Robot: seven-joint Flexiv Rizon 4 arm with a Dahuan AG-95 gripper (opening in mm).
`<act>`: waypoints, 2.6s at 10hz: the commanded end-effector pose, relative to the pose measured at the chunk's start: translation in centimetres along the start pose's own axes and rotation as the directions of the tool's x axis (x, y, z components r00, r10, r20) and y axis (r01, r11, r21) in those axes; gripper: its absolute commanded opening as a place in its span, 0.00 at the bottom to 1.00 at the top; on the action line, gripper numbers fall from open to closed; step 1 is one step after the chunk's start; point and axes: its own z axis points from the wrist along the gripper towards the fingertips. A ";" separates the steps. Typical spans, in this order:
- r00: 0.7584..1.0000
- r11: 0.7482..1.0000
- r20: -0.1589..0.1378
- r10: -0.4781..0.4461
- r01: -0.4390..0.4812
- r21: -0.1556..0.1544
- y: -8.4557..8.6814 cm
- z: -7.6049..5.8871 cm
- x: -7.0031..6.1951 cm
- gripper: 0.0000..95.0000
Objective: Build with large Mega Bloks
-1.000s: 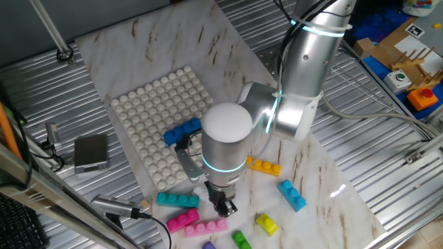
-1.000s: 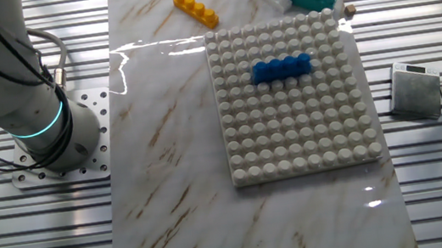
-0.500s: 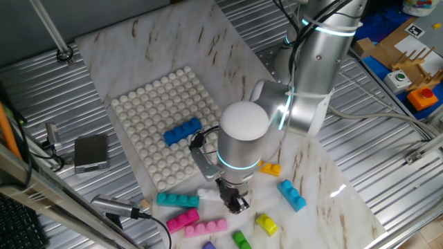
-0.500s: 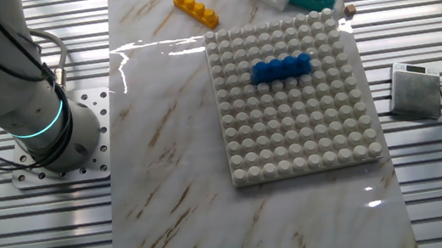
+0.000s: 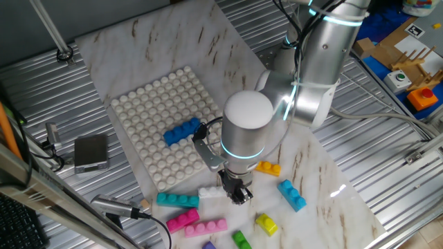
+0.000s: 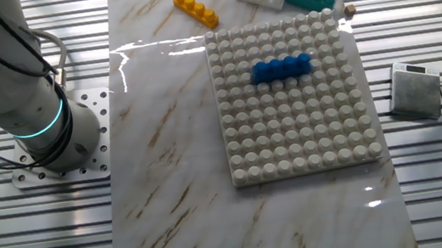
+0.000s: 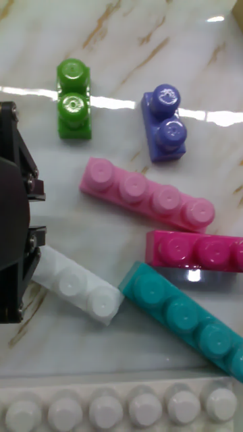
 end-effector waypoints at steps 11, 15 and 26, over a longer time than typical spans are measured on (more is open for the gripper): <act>1.000 1.000 0.003 -0.016 0.017 -0.007 -0.6 -0.3 -1.2 0.20; 1.000 1.000 0.003 -0.020 0.020 -0.006 -0.4 -0.1 -1.2 0.20; 0.998 0.999 -0.031 -0.054 0.053 -0.005 -3.6 -1.9 -2.2 0.20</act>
